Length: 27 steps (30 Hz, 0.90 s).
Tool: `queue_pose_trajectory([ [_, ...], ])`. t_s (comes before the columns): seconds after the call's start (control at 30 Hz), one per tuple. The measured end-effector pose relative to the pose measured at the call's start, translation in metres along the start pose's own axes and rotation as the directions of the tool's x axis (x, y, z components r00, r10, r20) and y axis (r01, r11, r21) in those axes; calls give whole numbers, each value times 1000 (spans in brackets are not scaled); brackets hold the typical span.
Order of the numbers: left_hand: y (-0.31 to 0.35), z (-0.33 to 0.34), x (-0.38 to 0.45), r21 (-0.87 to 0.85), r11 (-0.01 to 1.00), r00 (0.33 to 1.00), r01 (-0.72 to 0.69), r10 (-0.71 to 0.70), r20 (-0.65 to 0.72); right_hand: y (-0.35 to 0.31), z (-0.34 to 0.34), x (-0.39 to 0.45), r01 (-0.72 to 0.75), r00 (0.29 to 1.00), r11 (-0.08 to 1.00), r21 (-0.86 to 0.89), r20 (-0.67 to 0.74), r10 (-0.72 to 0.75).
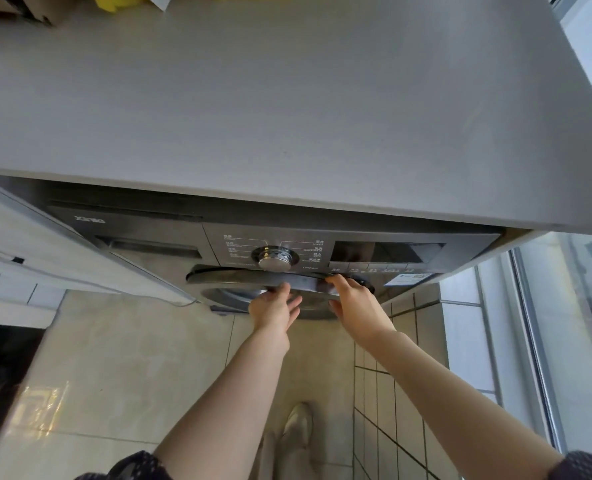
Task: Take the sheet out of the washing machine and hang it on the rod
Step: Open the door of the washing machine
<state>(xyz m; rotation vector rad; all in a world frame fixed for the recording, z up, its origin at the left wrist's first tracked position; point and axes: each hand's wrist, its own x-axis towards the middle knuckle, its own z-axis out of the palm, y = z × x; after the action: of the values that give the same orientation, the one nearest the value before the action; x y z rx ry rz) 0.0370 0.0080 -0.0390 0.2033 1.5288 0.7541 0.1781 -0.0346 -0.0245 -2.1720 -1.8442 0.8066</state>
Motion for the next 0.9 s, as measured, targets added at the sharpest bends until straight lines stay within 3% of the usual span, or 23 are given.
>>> queue_pose_trajectory([
  [0.5,-18,-45,-23,97,995,999,-19,15,37,-10,26,-42,-34,995,998,-55,92,39],
  [0.63,-25,-74,-29,146,989,999,-22,16,39,-28,39,-66,-65,986,994,-93,149,78],
  [0.9,-28,-152,-47,214,974,993,-80,59,99,-84,90,-123,-188,965,982,9,187,183],
])
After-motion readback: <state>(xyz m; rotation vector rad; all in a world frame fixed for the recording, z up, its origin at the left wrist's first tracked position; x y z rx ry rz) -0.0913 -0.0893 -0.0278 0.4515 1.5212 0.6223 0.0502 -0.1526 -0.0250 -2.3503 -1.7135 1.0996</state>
